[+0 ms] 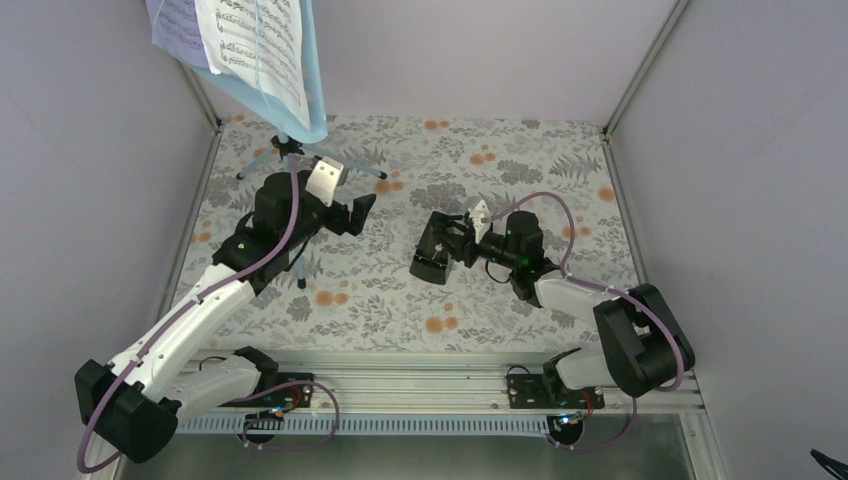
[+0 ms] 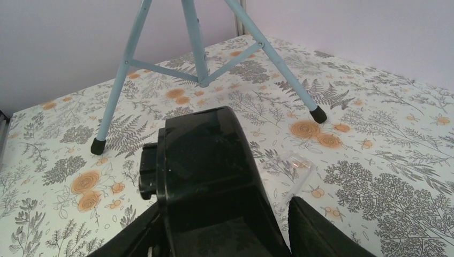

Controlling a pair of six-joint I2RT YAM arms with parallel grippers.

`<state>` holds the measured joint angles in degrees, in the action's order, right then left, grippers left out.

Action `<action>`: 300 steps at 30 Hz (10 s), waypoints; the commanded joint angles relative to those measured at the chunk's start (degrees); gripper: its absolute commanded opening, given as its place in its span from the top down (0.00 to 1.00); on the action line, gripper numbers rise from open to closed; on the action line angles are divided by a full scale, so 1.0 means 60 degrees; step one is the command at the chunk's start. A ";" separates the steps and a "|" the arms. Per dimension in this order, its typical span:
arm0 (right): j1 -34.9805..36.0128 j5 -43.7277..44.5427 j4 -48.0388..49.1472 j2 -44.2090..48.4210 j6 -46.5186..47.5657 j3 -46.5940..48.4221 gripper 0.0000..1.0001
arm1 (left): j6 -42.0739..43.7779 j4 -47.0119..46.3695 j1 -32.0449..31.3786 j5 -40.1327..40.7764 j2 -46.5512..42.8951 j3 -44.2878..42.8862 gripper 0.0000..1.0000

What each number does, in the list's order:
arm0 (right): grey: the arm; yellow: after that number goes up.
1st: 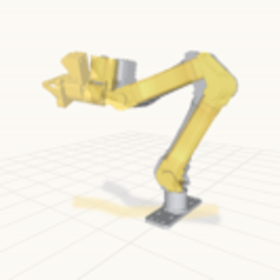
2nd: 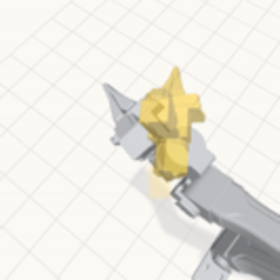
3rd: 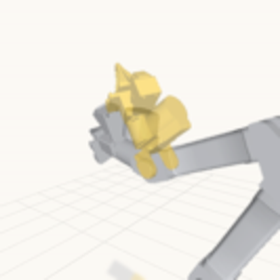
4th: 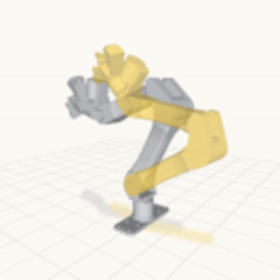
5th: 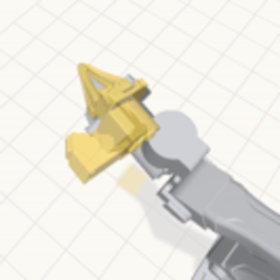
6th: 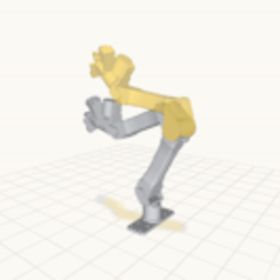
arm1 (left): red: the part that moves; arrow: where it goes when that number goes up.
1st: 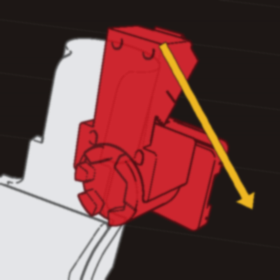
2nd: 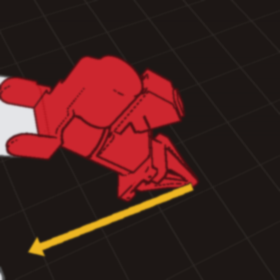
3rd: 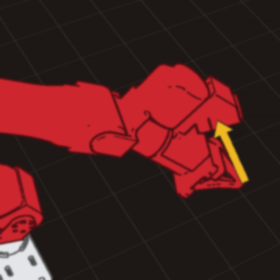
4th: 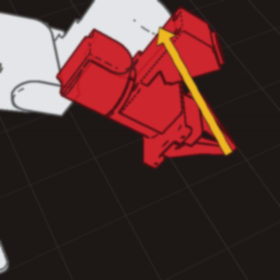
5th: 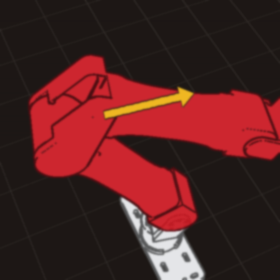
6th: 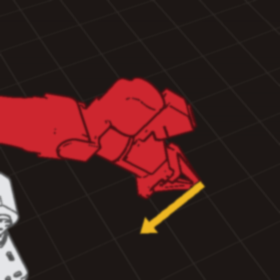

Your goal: Pack up the instrument practice props

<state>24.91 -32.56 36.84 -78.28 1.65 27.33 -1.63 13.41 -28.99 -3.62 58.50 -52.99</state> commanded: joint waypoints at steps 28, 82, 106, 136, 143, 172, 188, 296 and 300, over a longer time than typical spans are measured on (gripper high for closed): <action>-0.0641 -0.1660 -0.0838 -0.1390 0.0189 0.1588 0.36 | 0.0610 -0.0253 -0.0545 -0.1522 0.0218 -0.0040 0.00; -0.1527 0.4798 -0.4957 0.6380 -0.4202 -0.1683 0.00 | -0.2372 0.2159 -0.3349 0.1670 0.7098 -0.5004 0.34; -0.1196 0.2674 -0.4219 0.3836 -0.3614 -0.1296 0.00 | -0.1934 0.4511 -0.4810 0.2357 0.5488 -0.3800 0.53; 0.1028 0.0406 -0.0585 0.5194 -0.0830 -0.2905 0.00 | -0.1408 0.1993 -0.3225 -0.2029 0.3454 -0.2385 0.00; 0.1993 0.1567 -0.1394 0.4487 -0.0059 -0.2316 0.00 | -0.0887 0.1644 -0.3066 -0.2793 0.3692 -0.2229 0.08; 0.2704 0.3038 -0.0964 0.2984 -0.0364 -0.1682 0.00 | -0.0254 0.1356 -0.3034 -0.2173 0.3577 -0.1635 0.57; 0.2704 0.3516 -0.0842 0.3862 -0.0984 -0.2427 0.19 | -0.0239 0.1268 -0.3041 -0.2046 0.3527 -0.1480 0.62; 0.0986 0.5729 -0.4527 0.7238 -0.3366 -0.1854 0.01 | -0.2418 -0.4136 -0.5319 0.2768 0.2678 0.2799 0.03; 0.0980 0.5740 -0.4525 0.7264 -0.3370 -0.1906 0.00 | -0.2435 -0.4066 -0.5325 0.2836 0.2759 0.2789 0.09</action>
<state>31.31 1.96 8.36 -35.29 -17.72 16.91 -15.92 -10.24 -60.62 11.75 74.76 -34.72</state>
